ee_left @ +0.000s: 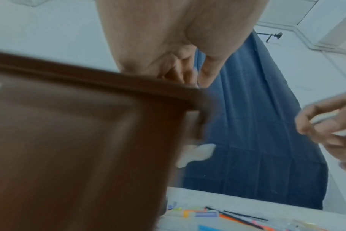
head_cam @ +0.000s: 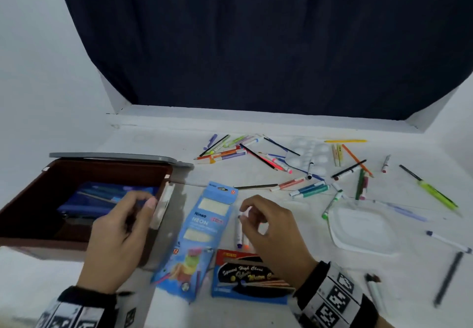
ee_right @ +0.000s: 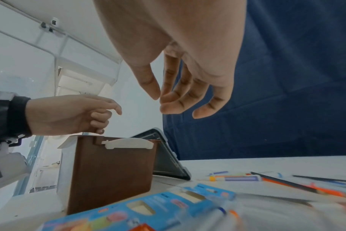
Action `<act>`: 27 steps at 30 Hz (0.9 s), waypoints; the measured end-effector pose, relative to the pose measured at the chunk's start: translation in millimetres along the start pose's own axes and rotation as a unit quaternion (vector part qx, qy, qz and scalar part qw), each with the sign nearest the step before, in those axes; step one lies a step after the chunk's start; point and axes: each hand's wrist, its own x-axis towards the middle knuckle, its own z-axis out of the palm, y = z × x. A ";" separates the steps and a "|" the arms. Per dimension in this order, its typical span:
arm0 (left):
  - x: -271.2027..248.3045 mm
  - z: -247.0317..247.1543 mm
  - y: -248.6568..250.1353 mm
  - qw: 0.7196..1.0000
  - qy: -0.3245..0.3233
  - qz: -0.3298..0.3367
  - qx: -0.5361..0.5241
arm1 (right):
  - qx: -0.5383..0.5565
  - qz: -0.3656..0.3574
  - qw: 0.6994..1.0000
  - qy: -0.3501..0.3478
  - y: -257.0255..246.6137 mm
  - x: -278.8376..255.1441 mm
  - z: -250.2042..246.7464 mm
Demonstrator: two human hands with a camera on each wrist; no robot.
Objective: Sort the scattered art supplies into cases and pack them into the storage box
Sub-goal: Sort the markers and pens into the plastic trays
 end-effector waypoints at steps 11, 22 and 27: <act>-23.4 64.5 53.0 0.991 -0.060 -0.058 -0.103 | 0.000 0.075 0.997 -0.031 64.7 -23.4 -68.4; 36.8 130.5 28.4 0.975 -0.150 -0.104 -0.130 | -0.017 0.117 0.989 -0.090 96.2 34.1 -75.7; 73.2 151.5 -4.8 0.961 -0.182 -0.170 -0.117 | -0.077 0.102 0.986 -0.108 100.8 99.8 -68.0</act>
